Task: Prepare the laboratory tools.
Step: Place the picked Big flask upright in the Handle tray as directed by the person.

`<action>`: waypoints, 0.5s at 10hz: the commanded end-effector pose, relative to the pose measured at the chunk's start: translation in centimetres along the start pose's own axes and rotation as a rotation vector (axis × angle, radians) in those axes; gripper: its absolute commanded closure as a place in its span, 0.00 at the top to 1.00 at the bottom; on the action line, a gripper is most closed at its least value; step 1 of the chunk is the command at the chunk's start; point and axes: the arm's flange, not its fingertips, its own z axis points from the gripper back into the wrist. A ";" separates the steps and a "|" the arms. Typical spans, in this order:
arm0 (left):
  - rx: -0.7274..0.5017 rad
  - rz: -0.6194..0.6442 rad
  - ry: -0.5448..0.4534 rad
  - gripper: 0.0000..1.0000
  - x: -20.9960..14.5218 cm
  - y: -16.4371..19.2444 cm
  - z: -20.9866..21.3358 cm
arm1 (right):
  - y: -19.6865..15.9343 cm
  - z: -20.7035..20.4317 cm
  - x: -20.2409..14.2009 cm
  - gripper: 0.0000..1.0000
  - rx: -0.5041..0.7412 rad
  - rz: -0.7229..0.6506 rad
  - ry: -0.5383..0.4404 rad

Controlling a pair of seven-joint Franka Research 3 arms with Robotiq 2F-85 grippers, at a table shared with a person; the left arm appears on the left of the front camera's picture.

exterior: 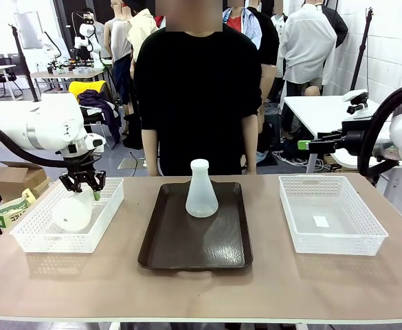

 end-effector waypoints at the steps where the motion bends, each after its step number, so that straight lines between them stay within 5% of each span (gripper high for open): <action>1: -0.022 -0.027 0.001 0.00 -1.8 0.3 2.3 | 0.0 0.0 0.0 1.00 0.004 -0.005 0.012; 5: -0.058 -0.128 -0.096 0.00 -5.1 -0.2 8.9 | 0.0 0.0 0.0 1.00 0.004 -0.005 0.012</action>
